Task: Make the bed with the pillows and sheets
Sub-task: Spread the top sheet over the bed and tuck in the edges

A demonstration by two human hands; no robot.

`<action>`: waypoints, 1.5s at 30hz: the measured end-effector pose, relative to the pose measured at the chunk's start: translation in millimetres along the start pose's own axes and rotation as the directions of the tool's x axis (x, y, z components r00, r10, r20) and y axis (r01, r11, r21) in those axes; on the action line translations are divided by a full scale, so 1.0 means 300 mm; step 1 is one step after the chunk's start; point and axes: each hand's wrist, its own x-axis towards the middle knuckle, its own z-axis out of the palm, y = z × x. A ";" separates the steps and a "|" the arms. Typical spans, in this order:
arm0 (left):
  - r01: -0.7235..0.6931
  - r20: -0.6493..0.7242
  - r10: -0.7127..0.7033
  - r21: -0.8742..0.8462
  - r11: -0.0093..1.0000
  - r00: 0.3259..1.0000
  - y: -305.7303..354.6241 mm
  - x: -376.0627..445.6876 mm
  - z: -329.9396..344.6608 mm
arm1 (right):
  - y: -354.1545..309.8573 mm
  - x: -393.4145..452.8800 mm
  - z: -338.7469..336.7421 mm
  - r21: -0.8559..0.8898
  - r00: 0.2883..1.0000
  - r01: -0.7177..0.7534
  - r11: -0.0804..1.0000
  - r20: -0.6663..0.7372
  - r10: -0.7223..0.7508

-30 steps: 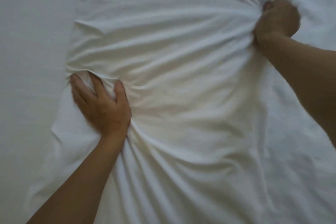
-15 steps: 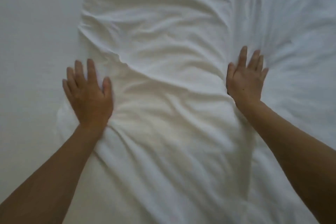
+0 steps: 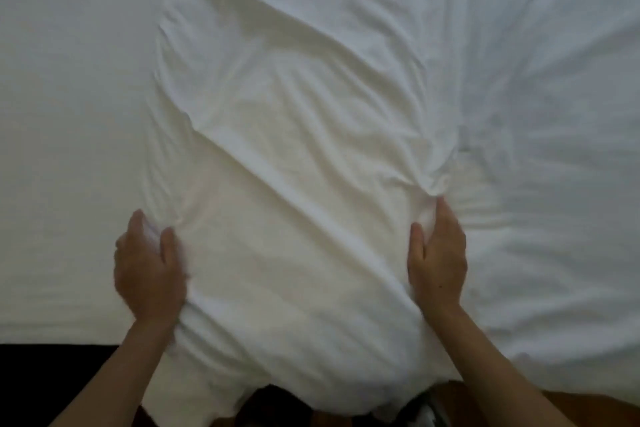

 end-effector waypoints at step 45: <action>0.800 0.794 -0.554 -0.491 -0.345 0.248 -0.499 -0.414 -0.135 | 0.227 -0.672 0.053 0.047 0.879 -0.441 0.896 -0.180 0.442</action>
